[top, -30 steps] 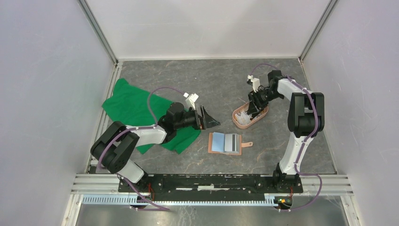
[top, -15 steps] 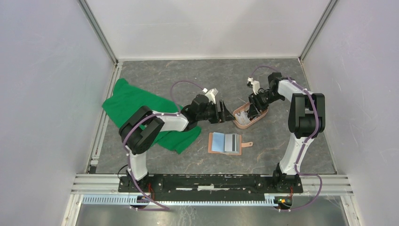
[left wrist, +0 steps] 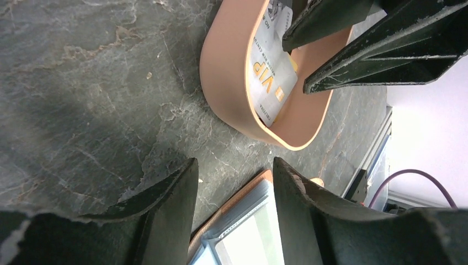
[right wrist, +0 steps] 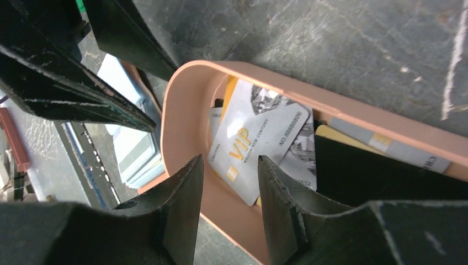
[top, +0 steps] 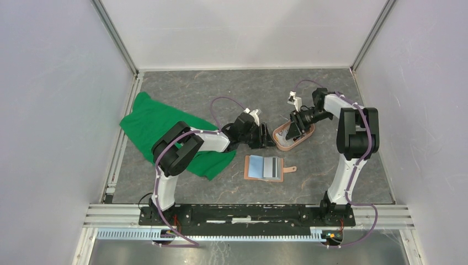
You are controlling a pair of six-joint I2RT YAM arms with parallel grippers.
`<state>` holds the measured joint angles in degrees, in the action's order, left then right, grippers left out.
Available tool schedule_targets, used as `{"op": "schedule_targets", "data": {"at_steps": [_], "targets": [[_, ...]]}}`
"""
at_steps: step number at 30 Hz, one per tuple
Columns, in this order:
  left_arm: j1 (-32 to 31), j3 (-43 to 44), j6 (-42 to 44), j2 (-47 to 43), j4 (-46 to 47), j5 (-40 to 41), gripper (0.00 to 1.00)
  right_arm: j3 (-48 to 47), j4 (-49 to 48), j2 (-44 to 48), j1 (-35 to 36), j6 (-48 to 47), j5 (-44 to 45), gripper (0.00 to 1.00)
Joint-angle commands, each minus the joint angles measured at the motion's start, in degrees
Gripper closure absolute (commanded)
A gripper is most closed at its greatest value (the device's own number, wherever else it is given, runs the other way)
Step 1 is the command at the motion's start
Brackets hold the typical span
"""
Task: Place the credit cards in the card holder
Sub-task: Pick up the credit card from the storage box.
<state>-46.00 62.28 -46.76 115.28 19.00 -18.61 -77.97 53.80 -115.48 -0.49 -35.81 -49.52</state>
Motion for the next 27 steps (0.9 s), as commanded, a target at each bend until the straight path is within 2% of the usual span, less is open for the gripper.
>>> {"op": "schedule_targets", "data": {"at_steps": [1, 5, 12, 17, 27], "targets": [[-0.14, 2.33, 2.77, 1.03, -0.28, 1.25, 0.41, -0.43, -6.67, 2.52, 0.16, 4.14, 2.16, 0.52], [-0.14, 3.07, 2.9, 1.68, -0.69, 1.31, 0.42, -1.04, -10.37, 4.6, 0.14, 5.32, 8.66, 0.49], [-0.06, 3.44, 3.16, 1.87, -0.9, 1.91, 0.44, 1.89, -9.7, 6.14, 0.16, 3.81, 16.89, 0.48], [-0.06, 4.39, 3.26, 2.52, -0.9, 1.33, 0.46, 2.82, -6.25, 2.78, 1.26, 1.34, 14.04, 0.49], [-0.06, 5.77, 3.26, 4.01, -0.2, -0.72, 0.53, 0.06, 0.02, -1.15, 3.57, -1.25, 1.44, 0.51]]}}
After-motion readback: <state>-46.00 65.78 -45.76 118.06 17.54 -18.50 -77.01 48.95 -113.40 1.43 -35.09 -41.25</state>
